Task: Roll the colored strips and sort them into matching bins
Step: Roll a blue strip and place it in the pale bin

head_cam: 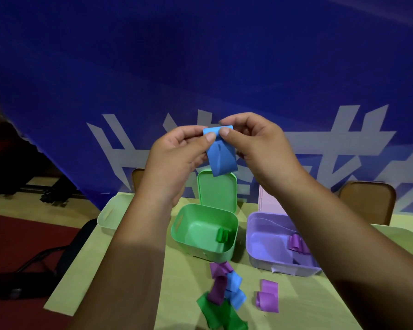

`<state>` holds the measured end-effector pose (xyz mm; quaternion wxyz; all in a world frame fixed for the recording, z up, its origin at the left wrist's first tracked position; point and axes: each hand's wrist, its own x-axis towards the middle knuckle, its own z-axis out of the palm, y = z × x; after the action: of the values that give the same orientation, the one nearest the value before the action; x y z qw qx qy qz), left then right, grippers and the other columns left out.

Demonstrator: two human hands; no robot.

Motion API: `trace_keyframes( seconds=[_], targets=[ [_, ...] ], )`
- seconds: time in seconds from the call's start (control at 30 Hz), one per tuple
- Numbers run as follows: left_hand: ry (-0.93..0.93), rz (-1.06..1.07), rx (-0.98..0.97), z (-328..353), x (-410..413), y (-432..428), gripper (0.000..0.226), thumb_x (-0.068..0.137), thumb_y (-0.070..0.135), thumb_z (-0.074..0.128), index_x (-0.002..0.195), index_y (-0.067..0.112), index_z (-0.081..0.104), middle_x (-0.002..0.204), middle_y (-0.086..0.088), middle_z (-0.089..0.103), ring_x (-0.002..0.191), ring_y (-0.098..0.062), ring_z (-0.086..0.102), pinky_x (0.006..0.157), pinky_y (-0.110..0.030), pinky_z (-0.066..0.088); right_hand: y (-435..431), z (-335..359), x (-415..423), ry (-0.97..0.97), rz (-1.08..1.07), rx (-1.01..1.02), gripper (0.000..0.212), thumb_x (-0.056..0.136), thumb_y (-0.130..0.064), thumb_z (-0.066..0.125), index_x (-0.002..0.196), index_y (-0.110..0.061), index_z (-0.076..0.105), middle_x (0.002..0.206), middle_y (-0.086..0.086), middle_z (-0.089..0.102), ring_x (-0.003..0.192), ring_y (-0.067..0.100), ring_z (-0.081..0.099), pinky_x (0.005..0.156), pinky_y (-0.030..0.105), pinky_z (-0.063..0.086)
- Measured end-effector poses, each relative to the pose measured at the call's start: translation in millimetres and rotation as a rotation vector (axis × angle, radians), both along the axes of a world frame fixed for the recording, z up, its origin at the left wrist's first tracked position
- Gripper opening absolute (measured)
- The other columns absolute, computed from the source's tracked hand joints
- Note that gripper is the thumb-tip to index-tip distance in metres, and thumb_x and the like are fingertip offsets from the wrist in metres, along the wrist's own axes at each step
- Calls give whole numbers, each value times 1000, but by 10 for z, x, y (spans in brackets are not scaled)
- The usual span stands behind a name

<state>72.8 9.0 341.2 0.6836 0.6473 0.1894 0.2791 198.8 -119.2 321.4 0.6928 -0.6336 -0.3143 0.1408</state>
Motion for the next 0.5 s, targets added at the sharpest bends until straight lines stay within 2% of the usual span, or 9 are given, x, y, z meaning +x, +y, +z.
trace_keyframes(
  seconds=[0.1, 0.17, 0.27, 0.37, 0.43, 0.5],
  targets=[
    [18, 22, 42, -18, 1, -11, 22, 99, 10, 76, 121, 8, 75, 110, -9, 82, 107, -26, 80, 93, -41, 64, -23, -16, -10, 14, 27, 24, 14, 98, -18, 78, 110, -23, 77, 93, -4, 76, 86, 6, 69, 76, 27, 52],
    [8, 26, 66, -26, 4, -15, 23, 99, 7, 76, 122, 9, 75, 110, -9, 81, 106, -24, 80, 88, -34, 64, -23, -19, -21, 47, 43, 50, 16, 96, -17, 79, 110, -22, 77, 93, -1, 75, 88, 11, 70, 80, 34, 55],
    [-16, 28, 100, -25, 12, -40, 25, 97, 3, 77, 121, 9, 75, 108, -11, 80, 103, -22, 79, 83, -29, 62, -32, -20, -21, 116, 58, 51, 17, 90, -37, 80, 104, -27, 78, 99, 4, 76, 92, 22, 75, 84, 47, 59],
    [-29, 30, 118, -23, 14, -99, 28, 95, -2, 77, 121, 7, 75, 100, -2, 79, 97, -15, 76, 84, -27, 61, -81, -30, -7, 82, 33, -2, 19, 94, -43, 76, 101, -25, 78, 89, -3, 75, 73, 11, 65, 78, 40, 57],
    [-30, 29, 105, -25, 12, -156, 27, 95, -3, 76, 120, 8, 75, 100, -2, 79, 98, -15, 75, 86, -28, 61, -124, -35, 1, 67, 16, 2, 13, 98, -36, 76, 101, -24, 78, 85, -5, 72, 70, 7, 61, 77, 39, 55],
    [-31, 23, 58, -27, 11, -218, 26, 96, -1, 75, 121, 7, 74, 109, -10, 80, 105, -23, 77, 90, -33, 62, -166, -34, 4, 61, 13, 24, 5, 99, -27, 76, 102, -23, 78, 82, -7, 70, 71, 6, 60, 74, 34, 54]
  ],
)
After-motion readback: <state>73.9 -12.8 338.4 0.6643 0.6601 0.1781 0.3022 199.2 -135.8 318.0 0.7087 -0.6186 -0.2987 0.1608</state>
